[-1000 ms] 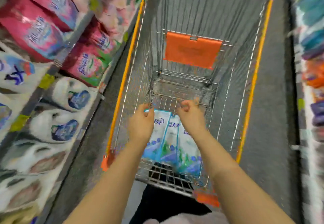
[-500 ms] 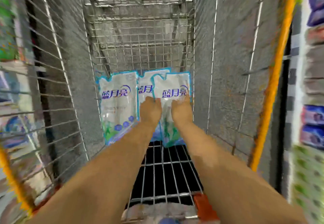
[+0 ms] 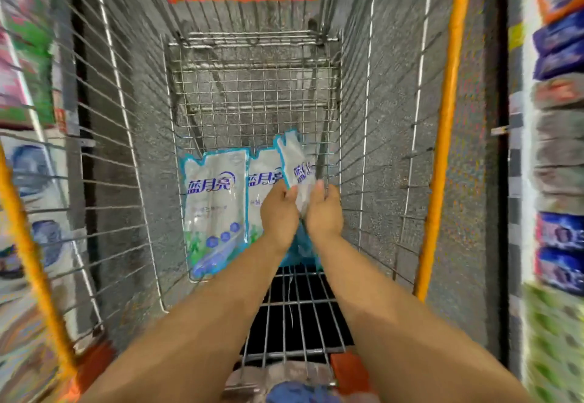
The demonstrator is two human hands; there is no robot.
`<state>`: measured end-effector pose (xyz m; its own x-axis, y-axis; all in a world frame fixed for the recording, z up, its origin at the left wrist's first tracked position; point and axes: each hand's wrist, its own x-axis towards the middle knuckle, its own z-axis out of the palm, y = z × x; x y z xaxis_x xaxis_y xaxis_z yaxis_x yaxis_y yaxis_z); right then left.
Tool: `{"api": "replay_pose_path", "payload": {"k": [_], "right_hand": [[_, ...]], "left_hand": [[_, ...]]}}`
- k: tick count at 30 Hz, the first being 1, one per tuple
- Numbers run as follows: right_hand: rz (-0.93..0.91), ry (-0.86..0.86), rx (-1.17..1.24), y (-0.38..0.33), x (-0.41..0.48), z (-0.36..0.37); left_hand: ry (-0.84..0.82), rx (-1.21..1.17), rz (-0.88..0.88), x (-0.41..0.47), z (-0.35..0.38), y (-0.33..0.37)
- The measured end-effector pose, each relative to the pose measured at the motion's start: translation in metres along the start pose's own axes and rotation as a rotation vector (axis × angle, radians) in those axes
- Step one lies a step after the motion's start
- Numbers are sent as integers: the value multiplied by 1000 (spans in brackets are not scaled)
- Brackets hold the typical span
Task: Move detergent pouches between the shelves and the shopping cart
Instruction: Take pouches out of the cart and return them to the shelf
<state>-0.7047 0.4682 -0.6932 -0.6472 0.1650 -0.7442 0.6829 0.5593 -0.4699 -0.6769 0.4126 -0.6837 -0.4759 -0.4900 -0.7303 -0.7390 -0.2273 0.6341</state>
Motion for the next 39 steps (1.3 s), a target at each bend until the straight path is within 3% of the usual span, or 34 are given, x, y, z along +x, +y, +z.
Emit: {"api": "replay_pose_path", "payload": {"k": [5,8,13,16,21,24,28,32,36,39], "right_hand": [[-187,-79,-13,-18,-29,-9],[-270,-143,-68,-42,-51,-24],[-420,-292,101,-90,-88,-39],[-424,-561,289,-122,-131,-39],[-279,-1123,479,-151,-218,-13],[-391,-1190,569,-183,-291,-8],[-597,-1155,570,-199,-372,41],[-735,-1173,661,-202,-472,86],[-739,-1331,756,-205,-571,126],[-778,-1400,810,-215,-641,145]], "left_hand": [[109,-107,62,-29,-36,26],[176,-58,218,-62,-63,61],[343,37,460,-130,-121,117],[458,107,626,-182,-156,147],[624,-42,771,-257,-228,190],[743,-85,850,-296,-278,203],[960,-61,934,-347,-351,206],[1160,93,928,-405,-430,205],[1077,159,985,-457,-501,171],[1123,304,895,-488,-542,135]]}}
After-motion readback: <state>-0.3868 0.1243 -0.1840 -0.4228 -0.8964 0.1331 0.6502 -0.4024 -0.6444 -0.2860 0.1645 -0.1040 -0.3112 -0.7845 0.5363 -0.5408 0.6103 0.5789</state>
